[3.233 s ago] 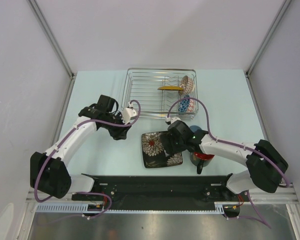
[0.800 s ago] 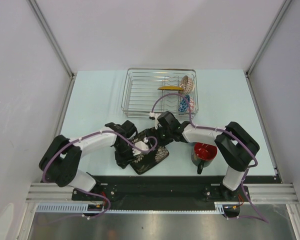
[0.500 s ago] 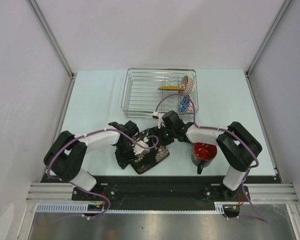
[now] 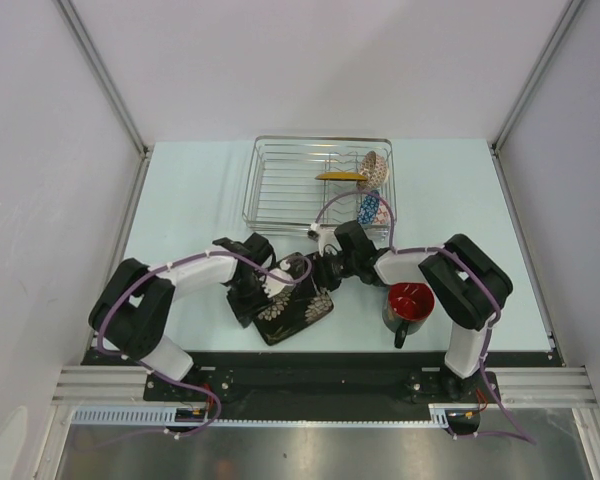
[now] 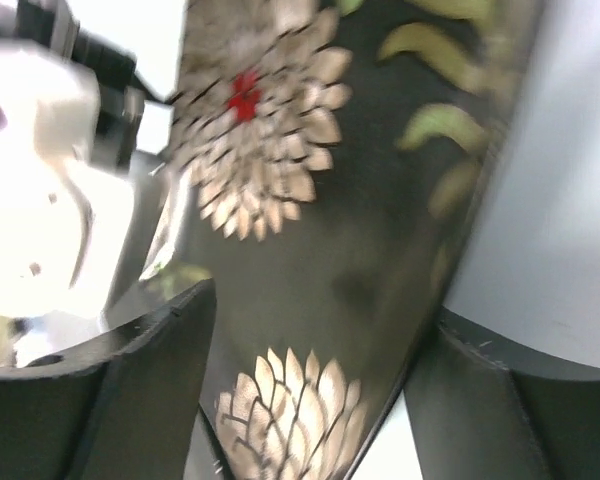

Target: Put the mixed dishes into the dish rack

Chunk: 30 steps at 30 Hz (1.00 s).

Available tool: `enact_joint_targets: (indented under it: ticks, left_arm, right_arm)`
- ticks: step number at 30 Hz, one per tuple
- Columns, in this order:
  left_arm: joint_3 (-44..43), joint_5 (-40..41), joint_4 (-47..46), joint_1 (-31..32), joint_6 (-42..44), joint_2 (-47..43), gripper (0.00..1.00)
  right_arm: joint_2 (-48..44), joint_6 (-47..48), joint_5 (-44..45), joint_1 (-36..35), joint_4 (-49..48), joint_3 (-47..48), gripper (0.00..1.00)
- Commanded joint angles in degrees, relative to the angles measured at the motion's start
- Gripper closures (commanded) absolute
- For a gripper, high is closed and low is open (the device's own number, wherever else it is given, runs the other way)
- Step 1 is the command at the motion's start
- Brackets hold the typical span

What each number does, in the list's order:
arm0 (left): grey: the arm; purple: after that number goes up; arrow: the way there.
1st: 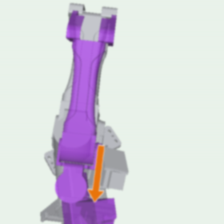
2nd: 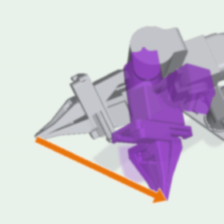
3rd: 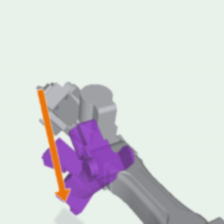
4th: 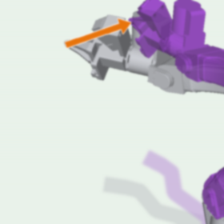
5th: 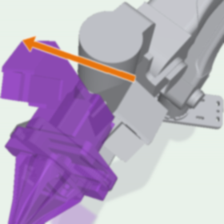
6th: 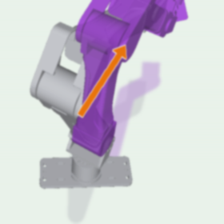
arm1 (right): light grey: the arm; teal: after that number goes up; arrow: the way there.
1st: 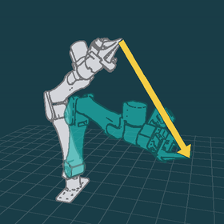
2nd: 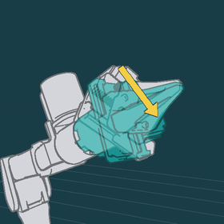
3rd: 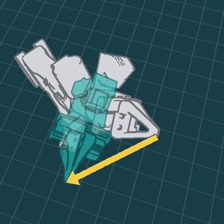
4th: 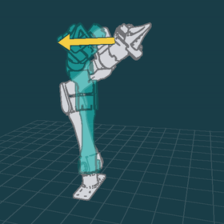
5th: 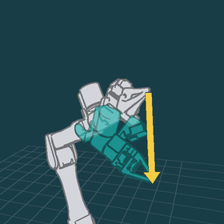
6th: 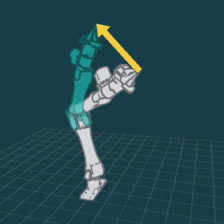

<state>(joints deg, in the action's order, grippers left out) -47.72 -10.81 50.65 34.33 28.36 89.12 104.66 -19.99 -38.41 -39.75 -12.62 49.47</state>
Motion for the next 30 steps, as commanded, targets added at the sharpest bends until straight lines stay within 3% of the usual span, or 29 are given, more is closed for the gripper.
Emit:
enact_joint_targets:
  ticks: [1,10,13,14,16,18,19,27,30]
  left_arm:
    - [-4.7,-1.4,-18.0,-0.8,-1.2,1.1,0.59]
    - [-8.3,-3.6,-20.3,-0.8,-4.0,4.8,0.59]
    - [-8.4,-3.9,-20.1,-0.8,-3.9,4.6,0.6]
    - [-8.4,-4.0,-20.0,-0.8,-3.9,4.5,0.6]
    - [-8.0,-4.4,-19.4,-0.8,-4.2,3.7,0.6]
    - [-6.9,-4.7,-19.1,-0.8,-4.1,2.4,0.6]
    - [-6.3,-4.7,-19.2,-0.7,-4.1,1.9,0.6]
    - [-5.4,-2.4,-16.7,-1.5,-2.4,-3.6,0.59]
    - [-10.3,-1.6,-11.0,-3.6,-0.2,-6.4,0.51]
  right_arm:
    - [6.7,-0.3,-5.9,-2.4,9.6,-4.4,0.28]
    - [5.8,-2.0,-9.3,-1.0,7.2,-4.4,0.39]
    - [5.3,-2.7,-8.6,-0.9,6.7,-4.4,0.56]
    - [5.1,-2.9,-8.3,-0.9,6.6,-4.4,0.7]
    - [4.8,-3.4,-7.3,-1.0,6.6,-4.4,0.83]
    - [3.8,-3.6,-6.2,-0.9,6.6,-4.3,0.88]
    - [3.4,-3.9,-5.2,-1.0,6.5,-4.3,1.0]
    - [-3.3,-3.3,-1.6,-1.0,8.9,-1.4,1.0]
    - [-6.0,-1.8,0.3,-1.0,12.0,0.5,1.0]
